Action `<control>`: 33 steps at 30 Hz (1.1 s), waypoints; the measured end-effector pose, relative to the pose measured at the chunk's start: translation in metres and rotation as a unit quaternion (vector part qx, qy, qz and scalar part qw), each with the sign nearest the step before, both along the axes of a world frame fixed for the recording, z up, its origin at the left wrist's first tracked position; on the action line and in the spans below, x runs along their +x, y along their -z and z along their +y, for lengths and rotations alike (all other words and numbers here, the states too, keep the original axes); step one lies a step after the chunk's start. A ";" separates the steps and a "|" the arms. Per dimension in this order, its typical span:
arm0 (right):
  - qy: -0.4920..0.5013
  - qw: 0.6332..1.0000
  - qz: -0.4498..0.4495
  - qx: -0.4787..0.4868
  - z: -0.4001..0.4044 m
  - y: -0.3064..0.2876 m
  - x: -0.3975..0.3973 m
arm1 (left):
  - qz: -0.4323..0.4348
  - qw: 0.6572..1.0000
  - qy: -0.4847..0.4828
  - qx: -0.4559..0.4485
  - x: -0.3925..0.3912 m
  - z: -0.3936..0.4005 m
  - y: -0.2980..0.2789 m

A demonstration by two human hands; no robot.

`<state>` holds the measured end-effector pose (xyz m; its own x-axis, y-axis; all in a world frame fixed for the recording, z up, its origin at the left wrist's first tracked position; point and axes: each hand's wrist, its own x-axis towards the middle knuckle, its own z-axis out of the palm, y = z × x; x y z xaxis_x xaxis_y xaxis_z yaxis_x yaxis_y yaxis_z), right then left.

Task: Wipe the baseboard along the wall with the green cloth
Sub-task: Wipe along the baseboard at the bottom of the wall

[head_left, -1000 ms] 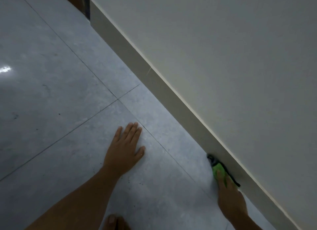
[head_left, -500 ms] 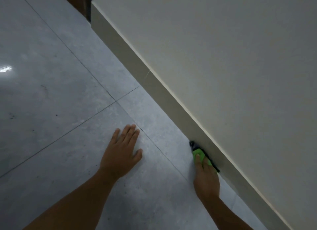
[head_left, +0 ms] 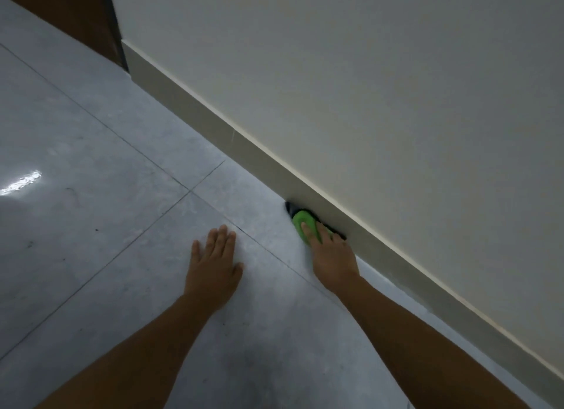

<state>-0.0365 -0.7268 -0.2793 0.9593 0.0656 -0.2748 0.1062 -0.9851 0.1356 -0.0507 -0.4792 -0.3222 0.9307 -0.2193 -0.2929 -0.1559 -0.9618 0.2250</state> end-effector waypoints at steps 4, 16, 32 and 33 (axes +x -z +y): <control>0.073 0.996 0.025 -0.055 -0.067 -0.002 -0.068 | -0.034 0.999 -0.006 -0.010 -0.006 -0.027 -0.008; 0.168 0.986 0.013 0.018 -0.111 -0.008 -0.115 | -0.073 0.992 0.058 -0.082 -0.034 -0.087 0.025; -0.150 0.957 -0.030 -0.245 -0.173 -0.028 -0.116 | -0.131 0.977 0.033 -0.165 -0.029 -0.079 0.026; -0.117 0.958 -0.006 -0.261 -0.184 -0.035 -0.133 | -0.137 0.976 0.033 -0.167 -0.030 -0.080 0.026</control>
